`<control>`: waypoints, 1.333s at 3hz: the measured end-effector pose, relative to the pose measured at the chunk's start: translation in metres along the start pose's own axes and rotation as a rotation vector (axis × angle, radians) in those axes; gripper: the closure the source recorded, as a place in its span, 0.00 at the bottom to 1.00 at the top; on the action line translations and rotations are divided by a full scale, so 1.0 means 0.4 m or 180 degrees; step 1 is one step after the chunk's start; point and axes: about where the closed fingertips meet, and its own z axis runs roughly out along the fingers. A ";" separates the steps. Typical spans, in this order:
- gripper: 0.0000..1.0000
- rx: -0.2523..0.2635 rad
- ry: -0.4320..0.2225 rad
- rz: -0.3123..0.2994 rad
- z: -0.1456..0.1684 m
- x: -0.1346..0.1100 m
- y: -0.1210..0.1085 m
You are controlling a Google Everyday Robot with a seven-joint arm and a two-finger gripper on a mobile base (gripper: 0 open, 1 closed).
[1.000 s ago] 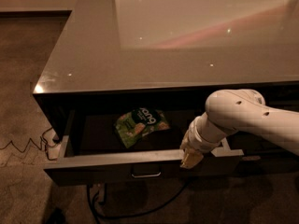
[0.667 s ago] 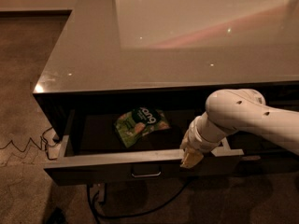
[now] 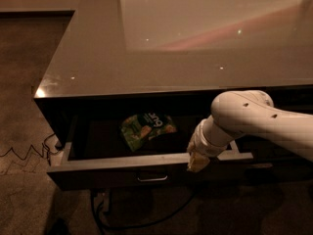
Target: Open top drawer
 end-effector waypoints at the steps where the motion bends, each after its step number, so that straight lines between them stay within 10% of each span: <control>1: 0.15 0.0029 0.0023 -0.0107 0.005 -0.034 0.011; 3: 0.00 0.0015 0.0123 -0.0296 0.019 -0.046 0.081; 4: 0.18 -0.0049 0.0208 -0.0376 0.040 -0.027 0.118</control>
Offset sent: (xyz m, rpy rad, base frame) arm -0.0361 0.0298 -0.0044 -0.0674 -0.0379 0.0933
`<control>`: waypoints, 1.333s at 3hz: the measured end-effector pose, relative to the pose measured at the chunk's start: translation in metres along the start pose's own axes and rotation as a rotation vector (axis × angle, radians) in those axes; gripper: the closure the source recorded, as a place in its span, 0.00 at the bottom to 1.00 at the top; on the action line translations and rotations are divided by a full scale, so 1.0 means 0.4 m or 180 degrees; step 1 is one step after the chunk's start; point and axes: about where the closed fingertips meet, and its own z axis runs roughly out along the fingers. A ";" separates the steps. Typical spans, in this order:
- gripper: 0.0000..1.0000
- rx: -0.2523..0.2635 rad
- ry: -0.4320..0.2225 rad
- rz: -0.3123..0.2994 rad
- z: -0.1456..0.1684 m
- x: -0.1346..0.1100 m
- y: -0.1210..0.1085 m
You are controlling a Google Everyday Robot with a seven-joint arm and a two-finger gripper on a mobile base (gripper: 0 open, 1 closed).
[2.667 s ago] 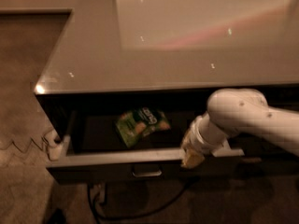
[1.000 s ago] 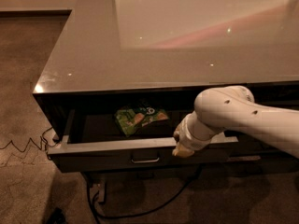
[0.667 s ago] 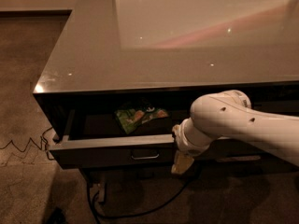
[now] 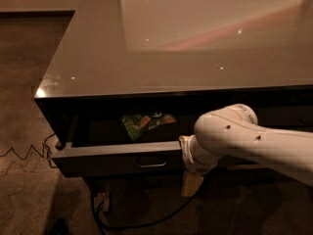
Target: Open top drawer
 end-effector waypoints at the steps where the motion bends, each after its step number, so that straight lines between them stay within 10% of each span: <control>1: 0.41 -0.0067 0.0071 -0.0015 0.013 0.032 0.039; 4: 1.00 -0.0025 0.0076 0.0014 -0.024 0.039 0.053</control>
Offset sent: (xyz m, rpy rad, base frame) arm -0.0678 -0.0565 -0.0414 -0.0688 0.0816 -0.0239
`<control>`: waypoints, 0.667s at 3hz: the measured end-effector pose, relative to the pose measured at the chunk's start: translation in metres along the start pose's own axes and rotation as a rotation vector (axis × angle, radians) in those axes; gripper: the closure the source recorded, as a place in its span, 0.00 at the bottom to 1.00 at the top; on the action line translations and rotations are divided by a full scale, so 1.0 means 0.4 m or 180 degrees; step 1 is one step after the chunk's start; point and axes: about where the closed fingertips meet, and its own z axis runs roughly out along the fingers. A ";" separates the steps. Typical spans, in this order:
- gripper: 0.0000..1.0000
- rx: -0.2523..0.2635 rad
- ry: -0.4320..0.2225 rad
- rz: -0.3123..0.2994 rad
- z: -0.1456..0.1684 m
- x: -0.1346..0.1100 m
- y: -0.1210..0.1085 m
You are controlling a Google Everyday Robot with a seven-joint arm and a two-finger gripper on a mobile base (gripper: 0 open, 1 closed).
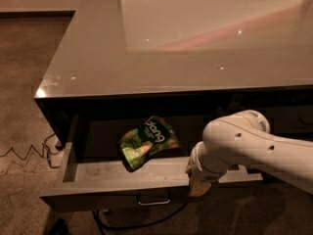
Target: Open top drawer
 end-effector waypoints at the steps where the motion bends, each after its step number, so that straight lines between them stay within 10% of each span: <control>1: 1.00 0.0027 0.0013 0.0131 -0.019 0.028 0.071; 2: 0.82 0.0027 0.0013 0.0131 -0.017 0.026 0.069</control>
Offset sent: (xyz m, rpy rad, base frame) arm -0.2601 -0.0924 -0.0145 0.0450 0.1179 -0.3931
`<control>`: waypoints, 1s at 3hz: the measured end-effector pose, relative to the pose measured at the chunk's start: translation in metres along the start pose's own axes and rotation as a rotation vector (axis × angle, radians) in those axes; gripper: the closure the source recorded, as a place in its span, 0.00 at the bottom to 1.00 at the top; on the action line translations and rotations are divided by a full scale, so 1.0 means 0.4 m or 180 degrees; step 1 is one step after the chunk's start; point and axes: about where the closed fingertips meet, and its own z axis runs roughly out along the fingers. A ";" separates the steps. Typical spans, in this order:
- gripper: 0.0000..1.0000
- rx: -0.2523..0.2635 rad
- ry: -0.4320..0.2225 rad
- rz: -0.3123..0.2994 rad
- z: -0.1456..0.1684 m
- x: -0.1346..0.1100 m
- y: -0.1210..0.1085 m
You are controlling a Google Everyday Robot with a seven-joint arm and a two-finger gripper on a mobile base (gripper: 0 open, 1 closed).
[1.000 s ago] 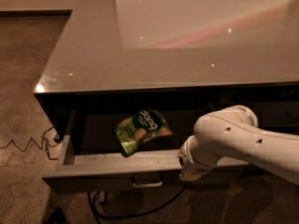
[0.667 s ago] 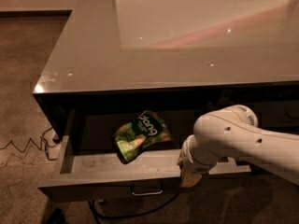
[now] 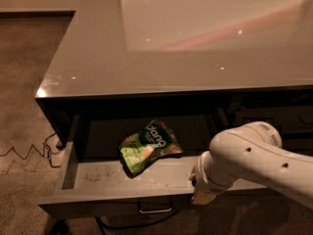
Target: Open top drawer
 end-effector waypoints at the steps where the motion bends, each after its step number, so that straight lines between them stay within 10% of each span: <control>1: 0.59 -0.0023 0.0009 0.0114 -0.005 0.017 0.050; 2: 0.35 -0.0023 0.0009 0.0114 -0.006 0.014 0.049; 3: 0.04 0.0019 0.0002 0.0259 -0.045 0.032 0.176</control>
Offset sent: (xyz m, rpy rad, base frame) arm -0.2714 -0.0908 -0.0215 0.0404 0.1763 -0.4138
